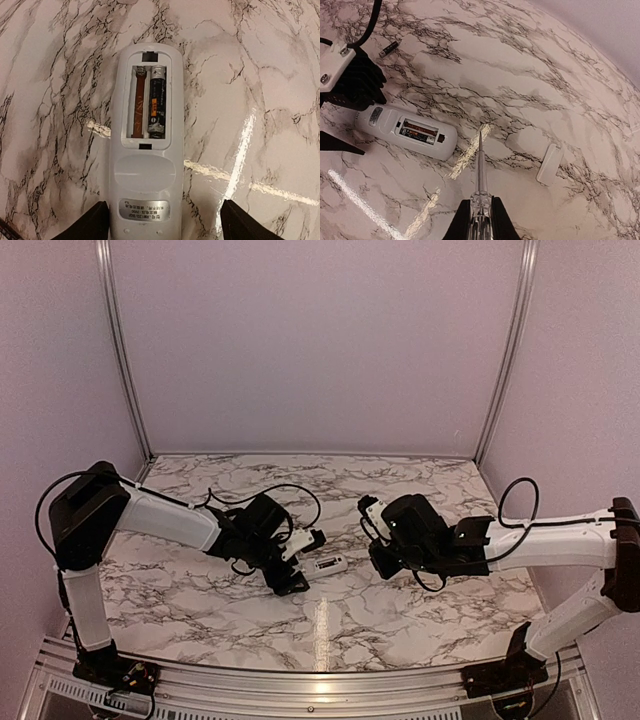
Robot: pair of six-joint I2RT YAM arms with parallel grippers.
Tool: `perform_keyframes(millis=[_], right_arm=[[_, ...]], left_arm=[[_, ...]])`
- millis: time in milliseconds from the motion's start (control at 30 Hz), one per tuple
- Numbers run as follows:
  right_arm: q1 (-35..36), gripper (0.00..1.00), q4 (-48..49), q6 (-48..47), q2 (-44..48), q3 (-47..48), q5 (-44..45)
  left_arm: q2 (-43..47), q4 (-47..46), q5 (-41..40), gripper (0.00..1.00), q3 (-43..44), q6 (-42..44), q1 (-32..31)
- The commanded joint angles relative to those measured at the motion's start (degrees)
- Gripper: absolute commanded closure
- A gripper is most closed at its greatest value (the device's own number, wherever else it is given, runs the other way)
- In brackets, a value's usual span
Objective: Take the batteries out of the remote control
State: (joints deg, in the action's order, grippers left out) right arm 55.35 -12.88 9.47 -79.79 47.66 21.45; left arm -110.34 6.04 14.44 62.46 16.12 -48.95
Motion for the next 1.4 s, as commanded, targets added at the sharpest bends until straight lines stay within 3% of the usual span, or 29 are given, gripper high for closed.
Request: perform_keyframes(millis=[0,300,733,967,1200,1367], right_arm=[[-0.4,1.0,0.5,0.8,1.3,-0.4,1.2],[-0.4,1.0,0.3,0.6,1.7,-0.6,1.2],[-0.9,1.0,0.6,0.7,1.4,-0.7,1.4],[-1.3,1.0,0.5,0.9,2.7,-0.9,0.6],[-1.4,1.0,-0.1,1.2,3.3,-0.7,1.0],[-1.4,1.0,0.2,1.4,3.7,-1.1,1.4]], left_arm=[[-2.9,2.8,-3.7,0.22,2.5,2.2,-0.8],[-5.0,3.8,-8.1,0.31,4.6,3.1,-1.1],[-6.4,5.3,-10.4,0.58,5.8,3.8,-1.5],[-2.9,-2.9,-19.8,0.64,1.7,7.4,-2.9],[-1.7,-10.9,-21.4,0.74,-1.5,12.5,-3.3],[-2.2,-13.3,-24.2,0.88,-1.4,14.5,-3.3]])
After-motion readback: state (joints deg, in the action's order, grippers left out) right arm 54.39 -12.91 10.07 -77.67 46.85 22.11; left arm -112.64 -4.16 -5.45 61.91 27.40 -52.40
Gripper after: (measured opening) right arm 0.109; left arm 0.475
